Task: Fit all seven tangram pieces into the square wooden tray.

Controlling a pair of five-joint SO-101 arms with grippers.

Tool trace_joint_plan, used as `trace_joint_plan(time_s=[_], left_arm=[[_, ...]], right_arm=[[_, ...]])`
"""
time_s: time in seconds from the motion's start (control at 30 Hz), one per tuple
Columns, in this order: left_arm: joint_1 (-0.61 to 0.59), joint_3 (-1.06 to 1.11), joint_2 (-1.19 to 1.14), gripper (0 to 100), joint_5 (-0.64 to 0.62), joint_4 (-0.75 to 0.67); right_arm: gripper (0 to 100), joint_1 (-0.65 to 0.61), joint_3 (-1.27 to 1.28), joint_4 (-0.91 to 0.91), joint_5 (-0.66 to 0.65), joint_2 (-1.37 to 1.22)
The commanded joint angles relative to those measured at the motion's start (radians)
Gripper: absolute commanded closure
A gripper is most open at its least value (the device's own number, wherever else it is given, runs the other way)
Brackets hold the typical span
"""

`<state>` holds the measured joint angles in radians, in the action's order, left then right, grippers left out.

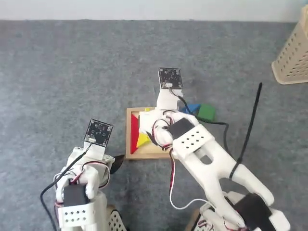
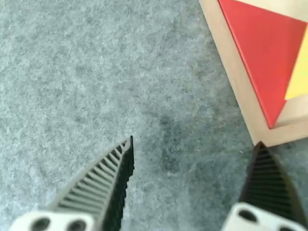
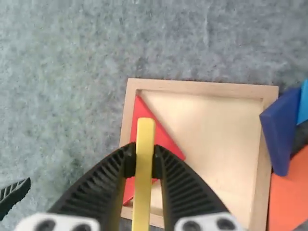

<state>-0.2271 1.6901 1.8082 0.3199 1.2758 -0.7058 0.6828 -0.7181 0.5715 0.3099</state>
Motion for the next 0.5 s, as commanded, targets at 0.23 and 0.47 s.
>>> trace_joint_plan(time_s=[0.23, 0.47], left_arm=[[0.005, -0.005, 0.014, 65, 0.005, 0.0], [0.005, -0.005, 0.014, 65, 0.005, 0.0]], right_arm=[[99.2, 0.002, 0.058, 0.028, -0.058, 0.061], [99.2, 0.004, 0.041, 0.018, -0.474, 0.061]])
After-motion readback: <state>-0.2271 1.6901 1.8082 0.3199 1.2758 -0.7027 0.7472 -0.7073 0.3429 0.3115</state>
